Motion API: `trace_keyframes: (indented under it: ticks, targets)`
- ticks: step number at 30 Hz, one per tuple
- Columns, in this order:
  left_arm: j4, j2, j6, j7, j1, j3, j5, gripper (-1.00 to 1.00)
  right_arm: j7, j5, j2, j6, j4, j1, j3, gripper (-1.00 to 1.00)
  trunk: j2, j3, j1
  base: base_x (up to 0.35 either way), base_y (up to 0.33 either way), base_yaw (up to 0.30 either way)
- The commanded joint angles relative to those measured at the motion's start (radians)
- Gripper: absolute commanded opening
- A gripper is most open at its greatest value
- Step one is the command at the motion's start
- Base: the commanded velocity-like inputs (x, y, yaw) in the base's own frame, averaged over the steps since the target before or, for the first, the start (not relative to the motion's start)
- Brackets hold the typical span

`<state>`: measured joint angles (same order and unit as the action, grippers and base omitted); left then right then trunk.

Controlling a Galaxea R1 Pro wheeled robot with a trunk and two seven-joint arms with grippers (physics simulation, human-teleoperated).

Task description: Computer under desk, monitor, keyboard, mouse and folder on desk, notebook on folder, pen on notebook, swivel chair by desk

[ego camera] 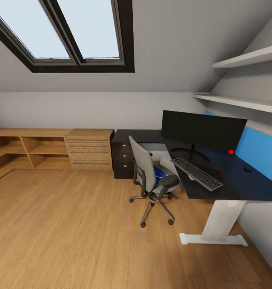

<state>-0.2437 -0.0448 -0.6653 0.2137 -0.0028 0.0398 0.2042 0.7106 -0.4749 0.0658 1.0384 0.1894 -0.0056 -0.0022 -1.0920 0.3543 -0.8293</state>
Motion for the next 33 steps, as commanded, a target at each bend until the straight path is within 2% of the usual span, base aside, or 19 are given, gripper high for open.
trace_keyframes:
  ticks: [1,7,10,11,13,14,16,17,18,19,22,23,26,27,31,33]
  targets:
    - [-0.004,-0.003,-0.002,0.007,0.000,0.004,-0.002,1.00,0.010,-0.010,0.000,0.000,0.000,-0.001,0.000,1.00,-0.008,0.004,-0.004,0.000,0.000,0.004]
    - [-0.064,-0.022,0.019,0.027,0.000,0.001,-0.006,1.00,0.010,-0.009,0.001,-0.004,0.000,-0.001,-0.002,1.00,-0.050,0.023,-0.027,0.000,0.000,0.001]
    - [-0.145,-0.035,0.087,0.030,0.000,-0.001,-0.012,1.00,0.009,-0.009,0.000,-0.005,0.002,-0.001,-0.002,1.00,-0.071,0.033,-0.039,0.000,0.000,0.000]
    - [-0.616,-0.092,0.671,0.041,-0.006,-0.003,-0.033,1.00,-0.077,-0.003,0.005,-0.088,0.083,-0.044,-0.006,1.00,-0.078,0.036,-0.042,0.000,0.000,0.000]
    - [-0.695,-0.107,0.786,0.041,-0.019,-0.007,-0.035,1.00,-0.084,-0.002,0.007,-0.138,0.108,-0.067,-0.007,1.00,-0.092,0.042,-0.050,0.000,0.000,0.000]
    - [-0.758,-0.121,0.885,0.042,-0.039,-0.021,-0.040,1.00,-0.089,-0.001,0.008,-0.193,0.133,-0.095,-0.007,1.00,-0.099,0.045,-0.054,0.000,0.000,0.000]
    - [-0.803,-0.130,0.959,0.043,-0.065,-0.043,-0.049,1.00,-0.093,0.001,0.013,-0.248,0.156,-0.128,-0.008,1.00,-0.113,0.051,-0.062,0.000,0.000,0.000]
    - [-0.834,-0.130,1.010,0.044,-0.097,-0.067,-0.057,1.00,-0.098,0.008,0.024,-0.300,0.175,-0.166,-0.008,1.00,-0.120,0.054,-0.065,0.000,0.000,0.000]
    - [-0.868,-0.130,1.076,0.055,-0.196,-0.103,-0.066,1.00,-0.124,0.065,0.048,-0.410,0.200,-0.274,-0.008,1.00,-0.127,0.058,-0.069,0.000,0.000,0.000]
    - [-0.869,-0.130,1.094,0.065,-0.238,-0.110,-0.067,1.00,-0.147,0.105,0.052,-0.452,0.204,-0.320,-0.008,1.00,-0.134,0.061,-0.073,0.000,0.000,0.000]
    - [-0.859,-0.130,1.126,0.081,-0.298,-0.115,-0.067,1.00,-0.201,0.185,0.056,-0.521,0.205,-0.390,-0.009,1.00,-0.155,0.070,-0.085,0.000,0.000,0.000]
    - [-0.853,-0.130,1.151,0.089,-0.335,-0.117,-0.066,1.00,-0.248,0.250,0.057,-0.574,0.205,-0.434,-0.009,1.00,-0.162,0.073,-0.088,0.000,0.000,0.000]
    - [-0.847,-0.130,1.193,0.096,-0.386,-0.119,-0.063,1.00,-0.323,0.354,0.057,-0.657,0.201,-0.499,-0.010,1.00,-0.183,0.083,-0.100,0.000,0.000,0.000]
    - [-0.847,-0.130,1.220,0.099,-0.414,-0.119,-0.057,1.00,-0.366,0.419,0.056,-0.708,0.196,-0.540,-0.010,1.00,-0.190,0.086,-0.104,0.000,0.000,0.000]
    - [-0.870,-0.130,1.266,0.099,-0.446,-0.117,-0.026,1.00,-0.424,0.513,0.055,-0.786,0.181,-0.608,-0.009,1.00,-0.218,0.098,-0.119,0.000,0.000,0.000]
    - [-0.912,-0.130,1.295,0.098,-0.457,-0.112,0.008,1.00,-0.446,0.549,0.054,-0.826,0.172,-0.641,-0.009,1.00,-0.232,0.105,-0.127,0.000,0.000,0.000]
